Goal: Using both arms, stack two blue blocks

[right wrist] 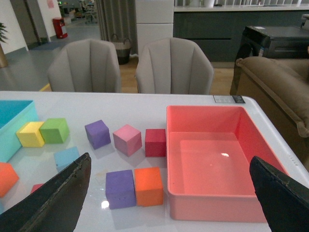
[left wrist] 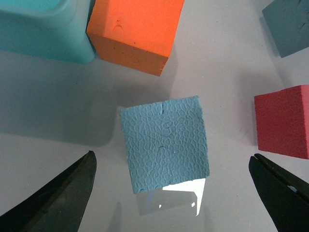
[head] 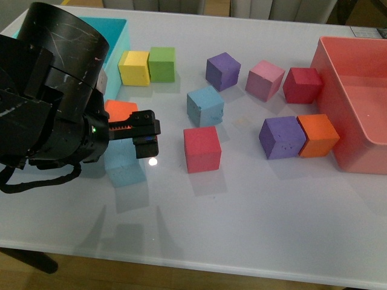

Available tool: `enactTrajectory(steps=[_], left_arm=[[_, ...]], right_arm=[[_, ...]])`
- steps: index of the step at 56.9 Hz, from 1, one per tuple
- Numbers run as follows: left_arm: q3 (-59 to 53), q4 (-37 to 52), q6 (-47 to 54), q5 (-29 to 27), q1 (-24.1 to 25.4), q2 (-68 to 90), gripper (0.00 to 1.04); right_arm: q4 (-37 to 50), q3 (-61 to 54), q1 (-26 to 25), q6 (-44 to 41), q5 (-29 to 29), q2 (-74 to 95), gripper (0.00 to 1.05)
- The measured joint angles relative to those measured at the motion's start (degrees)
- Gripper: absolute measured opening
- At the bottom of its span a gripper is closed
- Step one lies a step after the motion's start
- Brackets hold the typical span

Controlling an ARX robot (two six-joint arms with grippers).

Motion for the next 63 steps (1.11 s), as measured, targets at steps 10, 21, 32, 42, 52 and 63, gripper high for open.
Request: enactTrajectory(steps=[10,21,32,42,52,63], left_arm=[[1.57,-0.31,-0.02,-0.92,-0.46,2.51,0.96],[3.32,-0.72,0.00,-1.57,-0.59,5.01,0.96],[4.92,-1.27,0.33,-2.64,-0.59,7.28,0.96],[6.03,-2.71,1.07,-4.13,-0.70,8.83,0.96],[6.27,-3.08,1.42,-4.74,-0.92,9.31,0.83],[5.33,-2.93,0.96,-4.24,-1.73,8.24,0.55]], right_arm=[[0.00,0.00,0.00,0.00,0.00,0.00,0.96],[0.00,0.00,0.00,0.00,0.00,0.00,0.96],[0.00,0.00,0.00,0.00,-0.02,0.00,0.96],[0.00,0.00,0.00,0.00,0.00,0.00,0.96],[0.00,0.00,0.00,-0.02,0.00,0.00,0.96],[0.00,0.00,0.00,0.00,0.00,0.00,0.96]])
